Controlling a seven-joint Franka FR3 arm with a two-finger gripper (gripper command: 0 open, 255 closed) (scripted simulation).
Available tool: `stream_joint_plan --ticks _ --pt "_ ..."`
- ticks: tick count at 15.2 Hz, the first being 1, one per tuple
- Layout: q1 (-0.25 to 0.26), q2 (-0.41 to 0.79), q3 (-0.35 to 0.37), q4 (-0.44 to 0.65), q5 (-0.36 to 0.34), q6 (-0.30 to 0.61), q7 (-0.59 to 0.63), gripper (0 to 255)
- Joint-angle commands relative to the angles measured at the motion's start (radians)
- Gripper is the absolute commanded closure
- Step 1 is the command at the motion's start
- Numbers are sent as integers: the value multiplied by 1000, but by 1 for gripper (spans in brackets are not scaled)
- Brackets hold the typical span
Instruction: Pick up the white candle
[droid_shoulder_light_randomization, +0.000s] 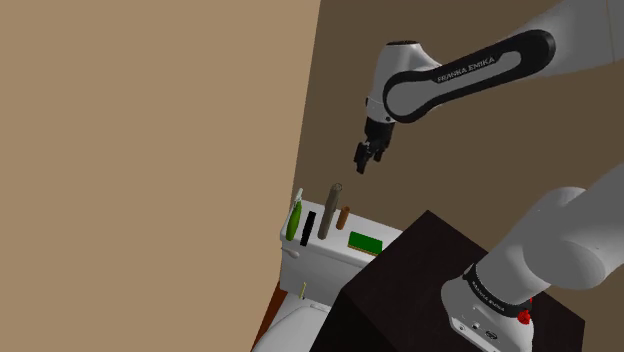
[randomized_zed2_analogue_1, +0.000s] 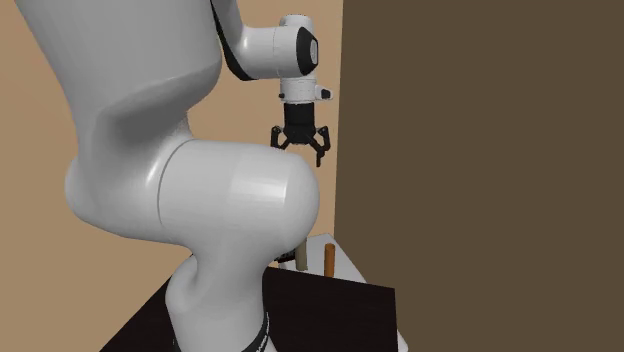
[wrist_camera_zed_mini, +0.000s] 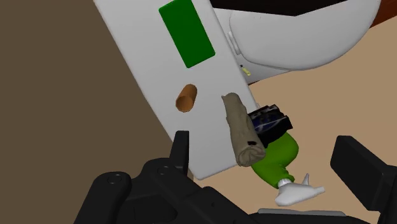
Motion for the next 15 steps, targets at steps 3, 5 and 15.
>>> stream_joint_plan --ticks 3,5,15 --pt "8 155 4 37 14 124 -3 0" --pt "13 235 8 69 22 176 -4 0" --pt "20 444 15 130 33 327 -4 0"
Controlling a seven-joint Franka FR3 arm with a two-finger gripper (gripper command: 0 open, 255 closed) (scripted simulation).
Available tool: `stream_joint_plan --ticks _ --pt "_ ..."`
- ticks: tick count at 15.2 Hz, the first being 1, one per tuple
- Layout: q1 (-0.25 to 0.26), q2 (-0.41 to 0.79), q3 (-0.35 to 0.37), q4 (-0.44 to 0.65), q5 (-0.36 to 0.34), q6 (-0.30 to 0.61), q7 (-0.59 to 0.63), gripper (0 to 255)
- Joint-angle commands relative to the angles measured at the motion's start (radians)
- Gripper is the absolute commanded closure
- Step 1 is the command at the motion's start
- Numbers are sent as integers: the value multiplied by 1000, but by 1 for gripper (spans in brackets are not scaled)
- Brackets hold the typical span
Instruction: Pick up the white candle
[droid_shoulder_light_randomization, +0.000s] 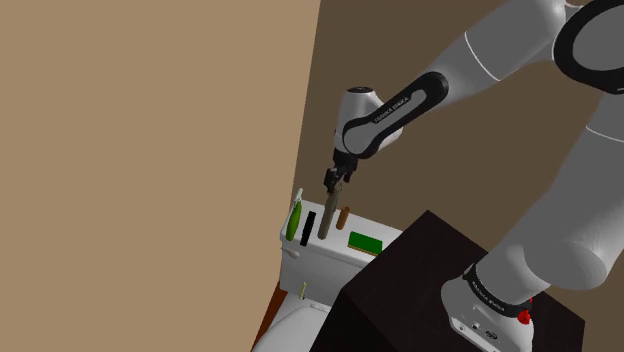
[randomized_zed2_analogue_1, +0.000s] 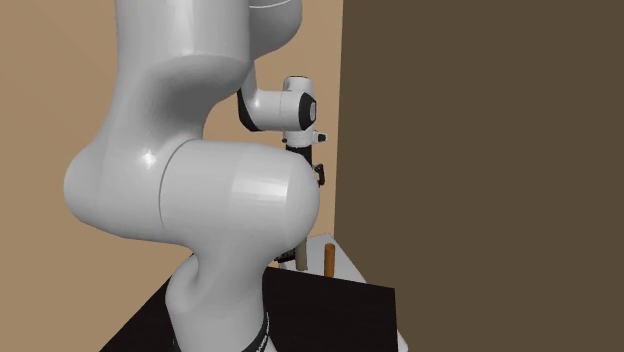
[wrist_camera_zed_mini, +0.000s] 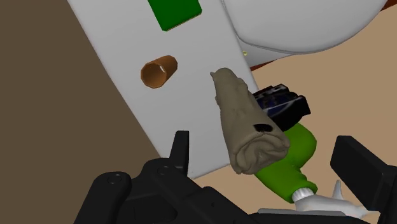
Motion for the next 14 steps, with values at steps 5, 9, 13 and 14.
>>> stream_joint_plan --ticks 5,9,13,14 --pt "1 32 0 2 -1 31 2 255" --pt "1 32 0 2 -1 31 2 255" --pt "1 33 0 1 -1 32 2 255" --pt "1 20 0 1 0 19 1 255"
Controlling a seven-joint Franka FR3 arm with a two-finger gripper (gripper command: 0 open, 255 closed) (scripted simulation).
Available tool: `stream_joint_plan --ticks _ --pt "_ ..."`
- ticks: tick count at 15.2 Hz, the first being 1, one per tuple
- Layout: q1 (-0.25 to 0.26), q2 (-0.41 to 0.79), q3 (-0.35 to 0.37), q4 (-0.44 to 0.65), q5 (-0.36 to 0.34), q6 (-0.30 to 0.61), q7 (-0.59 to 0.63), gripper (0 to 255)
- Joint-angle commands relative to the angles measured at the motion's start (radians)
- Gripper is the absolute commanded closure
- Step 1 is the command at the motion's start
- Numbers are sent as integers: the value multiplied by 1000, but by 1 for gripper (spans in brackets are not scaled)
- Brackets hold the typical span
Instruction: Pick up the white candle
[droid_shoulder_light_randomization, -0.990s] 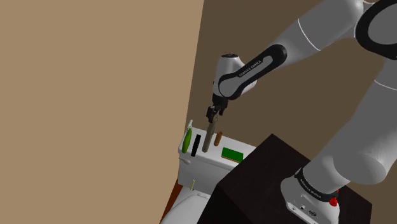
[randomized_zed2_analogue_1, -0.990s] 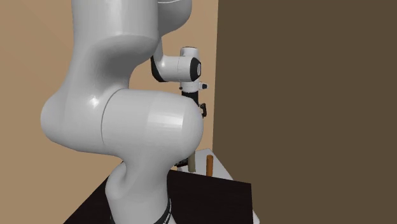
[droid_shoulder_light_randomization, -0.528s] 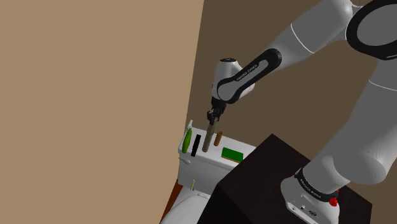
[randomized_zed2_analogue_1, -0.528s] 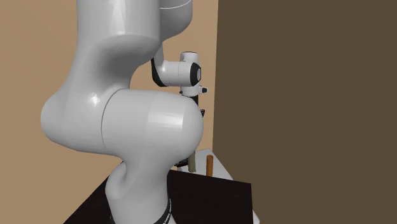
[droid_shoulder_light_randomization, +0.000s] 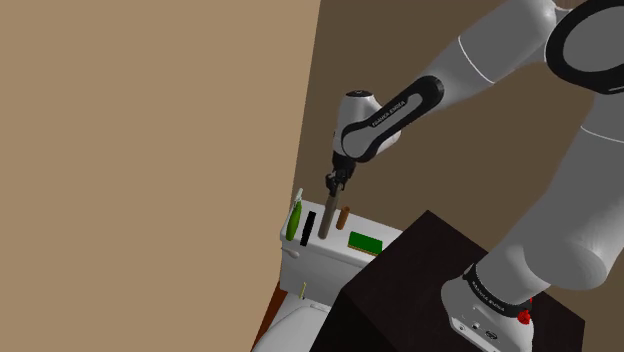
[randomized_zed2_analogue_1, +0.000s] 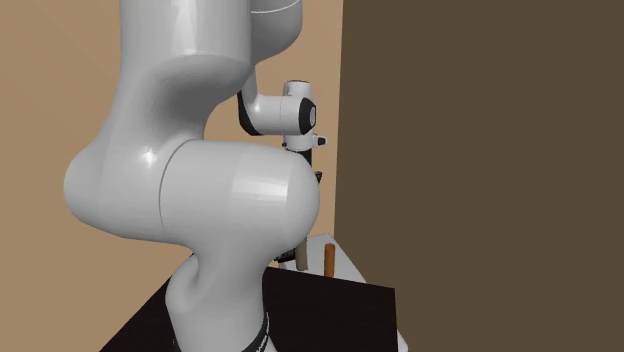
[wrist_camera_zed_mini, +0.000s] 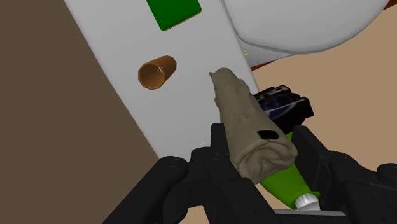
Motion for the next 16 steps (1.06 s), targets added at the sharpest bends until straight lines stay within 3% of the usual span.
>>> stream_joint_plan --ticks 1,16 --pt "0 -19 0 0 0 -19 -1 255" --pt "-1 -168 1 22 4 -191 -4 255"
